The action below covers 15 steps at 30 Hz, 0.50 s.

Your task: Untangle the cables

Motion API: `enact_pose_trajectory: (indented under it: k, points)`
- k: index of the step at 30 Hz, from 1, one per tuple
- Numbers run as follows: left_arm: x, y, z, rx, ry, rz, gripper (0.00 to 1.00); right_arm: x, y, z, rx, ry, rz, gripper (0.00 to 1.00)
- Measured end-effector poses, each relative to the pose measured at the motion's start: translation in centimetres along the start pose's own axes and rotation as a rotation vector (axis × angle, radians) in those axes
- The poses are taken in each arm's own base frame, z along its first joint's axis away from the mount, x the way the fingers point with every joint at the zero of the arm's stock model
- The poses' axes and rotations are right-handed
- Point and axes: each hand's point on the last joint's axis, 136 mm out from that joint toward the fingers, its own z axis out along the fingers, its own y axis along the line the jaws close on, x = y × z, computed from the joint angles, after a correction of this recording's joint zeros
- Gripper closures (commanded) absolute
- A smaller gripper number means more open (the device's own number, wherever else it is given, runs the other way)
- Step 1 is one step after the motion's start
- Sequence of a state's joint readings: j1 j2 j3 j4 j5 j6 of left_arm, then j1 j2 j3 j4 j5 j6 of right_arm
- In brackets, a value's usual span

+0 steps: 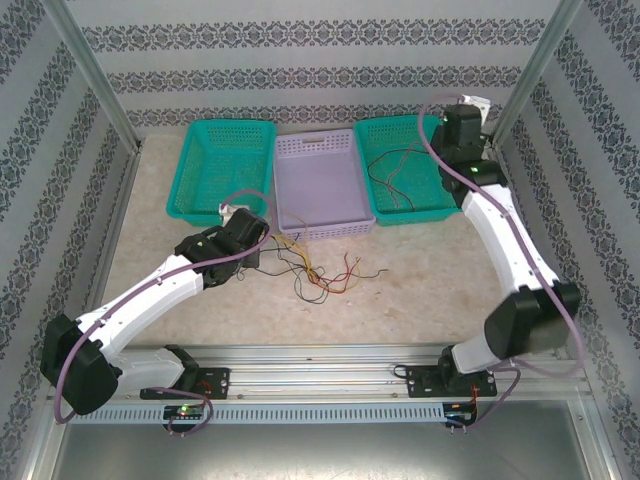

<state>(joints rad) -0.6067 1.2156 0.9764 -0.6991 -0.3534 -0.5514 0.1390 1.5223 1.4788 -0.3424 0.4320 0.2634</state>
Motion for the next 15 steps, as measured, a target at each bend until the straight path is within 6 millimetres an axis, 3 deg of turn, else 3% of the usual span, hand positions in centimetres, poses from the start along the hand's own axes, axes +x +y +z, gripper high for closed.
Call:
enact_pose_trajectory:
  k: [8, 15]
  points:
    - [0.9, 0.5, -1.0, 0.088, -0.075, -0.104, 1.0, 5.6, 1.5, 6.9, 0.003, 0.181, -0.06, 1.0]
    - [0.2, -0.6, -0.5, 0.083, -0.038, -0.089, 1.0, 6.7, 2.7, 9.6, -0.001, 0.231, -0.084, 1.0]
